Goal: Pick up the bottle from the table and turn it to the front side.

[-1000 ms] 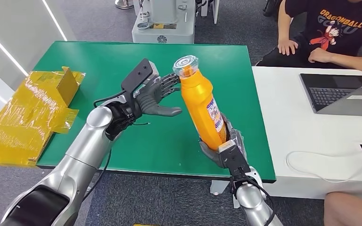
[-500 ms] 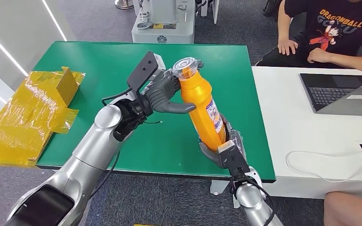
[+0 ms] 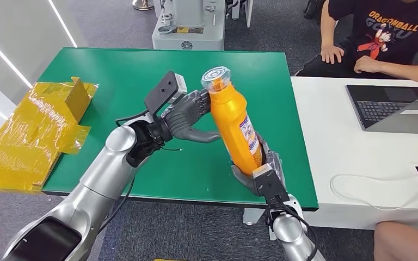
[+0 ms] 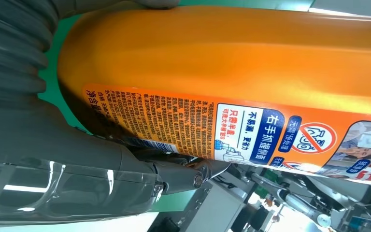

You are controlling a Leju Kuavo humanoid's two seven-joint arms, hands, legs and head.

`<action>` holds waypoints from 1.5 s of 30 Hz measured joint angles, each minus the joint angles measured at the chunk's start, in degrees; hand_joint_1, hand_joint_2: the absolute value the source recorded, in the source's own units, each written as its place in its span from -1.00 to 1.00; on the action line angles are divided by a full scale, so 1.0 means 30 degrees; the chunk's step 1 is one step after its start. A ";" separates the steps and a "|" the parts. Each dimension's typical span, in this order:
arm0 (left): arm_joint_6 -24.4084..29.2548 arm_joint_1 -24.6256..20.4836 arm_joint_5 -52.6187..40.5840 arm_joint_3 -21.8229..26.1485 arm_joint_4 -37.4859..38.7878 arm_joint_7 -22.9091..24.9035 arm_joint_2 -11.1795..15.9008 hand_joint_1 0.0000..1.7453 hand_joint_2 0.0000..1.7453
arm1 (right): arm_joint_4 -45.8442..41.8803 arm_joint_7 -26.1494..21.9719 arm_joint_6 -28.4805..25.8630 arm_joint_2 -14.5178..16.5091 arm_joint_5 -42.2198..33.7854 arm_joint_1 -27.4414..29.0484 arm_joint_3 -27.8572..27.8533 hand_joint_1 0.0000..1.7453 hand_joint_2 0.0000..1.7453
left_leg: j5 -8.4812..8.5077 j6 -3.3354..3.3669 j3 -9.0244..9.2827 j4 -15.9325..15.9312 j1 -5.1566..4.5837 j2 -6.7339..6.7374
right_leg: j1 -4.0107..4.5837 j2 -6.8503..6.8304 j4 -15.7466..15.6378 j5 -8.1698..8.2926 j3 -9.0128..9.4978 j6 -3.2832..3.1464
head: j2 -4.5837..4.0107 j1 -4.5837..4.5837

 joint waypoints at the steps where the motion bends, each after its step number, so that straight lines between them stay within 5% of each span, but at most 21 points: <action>1: 0.0000 0.0038 -0.0020 -0.0033 0.0002 0.0000 0.0009 -1.00 1.00 | -0.0058 0.0004 -0.0005 -0.0002 0.0002 0.0055 -0.0004 1.00 1.00 | 0.0000 0.0000 0.0000 0.0000 0.0000 0.0001 | 0.0000 0.0001 0.0000 0.0000 -0.0001 0.0000 | 0.0000 0.0000; 14: 0.0027 0.0126 -0.0188 -0.0191 0.0005 0.0091 0.0045 -1.00 1.00 | -0.0401 0.0062 -0.0077 -0.0007 0.0102 0.0334 -0.0027 1.00 1.00 | 0.0000 0.0000 0.0003 0.0001 0.0000 0.0002 | 0.0000 0.0001 0.0001 0.0000 -0.0003 0.0000 | 0.0000 -0.0004; 25: 0.0051 -0.0092 -0.0872 -0.1257 0.1383 0.2189 -0.0235 -1.00 1.00 | -0.0681 0.0168 -0.0047 -0.0033 0.0224 0.0543 -0.0188 1.00 1.00 | 0.0000 0.0000 0.0001 0.0003 0.0000 0.0002 | 0.0000 0.0006 0.0001 0.0002 -0.0006 -0.0001 | 0.0000 0.0000; 45: 0.1629 -0.1196 0.1215 -0.1851 0.2000 0.2628 -0.1118 -1.00 1.00 | 0.0867 0.1020 0.0231 0.0182 0.0845 -0.1829 0.0206 1.00 1.00 | 0.0001 0.0001 -0.0001 0.0001 0.0000 -0.0001 | 0.0001 -0.0002 0.0014 0.0007 -0.0007 -0.0009 | 0.0000 -0.0004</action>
